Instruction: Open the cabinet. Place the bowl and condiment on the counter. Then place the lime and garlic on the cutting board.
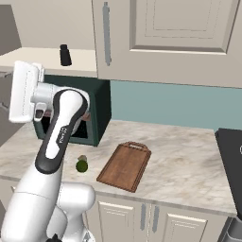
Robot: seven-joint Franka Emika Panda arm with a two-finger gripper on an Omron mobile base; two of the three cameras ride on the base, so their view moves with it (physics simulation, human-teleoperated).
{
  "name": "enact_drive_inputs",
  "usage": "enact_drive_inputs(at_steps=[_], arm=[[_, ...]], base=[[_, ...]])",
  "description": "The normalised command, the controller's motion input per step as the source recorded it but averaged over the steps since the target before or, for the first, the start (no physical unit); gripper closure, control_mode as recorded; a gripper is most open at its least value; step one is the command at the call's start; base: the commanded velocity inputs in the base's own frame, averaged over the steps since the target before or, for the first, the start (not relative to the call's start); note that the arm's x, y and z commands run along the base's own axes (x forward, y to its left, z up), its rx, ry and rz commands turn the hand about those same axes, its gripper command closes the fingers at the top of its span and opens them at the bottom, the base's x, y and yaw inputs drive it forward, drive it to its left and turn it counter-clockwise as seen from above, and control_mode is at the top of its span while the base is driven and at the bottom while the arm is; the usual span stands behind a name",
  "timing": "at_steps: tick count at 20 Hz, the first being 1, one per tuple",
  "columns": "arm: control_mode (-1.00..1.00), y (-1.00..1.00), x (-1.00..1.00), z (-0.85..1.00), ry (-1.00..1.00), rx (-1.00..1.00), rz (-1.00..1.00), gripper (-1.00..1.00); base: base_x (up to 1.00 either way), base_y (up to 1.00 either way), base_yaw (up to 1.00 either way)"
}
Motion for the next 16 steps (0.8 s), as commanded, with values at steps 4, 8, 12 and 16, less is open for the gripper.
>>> enact_drive_inputs(at_steps=[4, 8, 12, 16], arm=[[-1.0, 0.35, -0.02, 0.0, 0.01, -0.02, 0.08, -1.0], [-1.0, 0.36, -0.17, 0.0, 0.0, -0.03, 0.04, -1.0], [-1.0, 0.4, -0.29, 0.0, 0.0, -0.04, 0.0, -1.0], [-1.0, 0.46, -0.4, 0.0, 0.0, -0.05, 0.0, -1.0]], base=[[0.0, 0.0, 0.0], [0.0, 0.0, 0.0], [0.0, 0.0, 0.0], [0.0, 0.0, 0.0]])
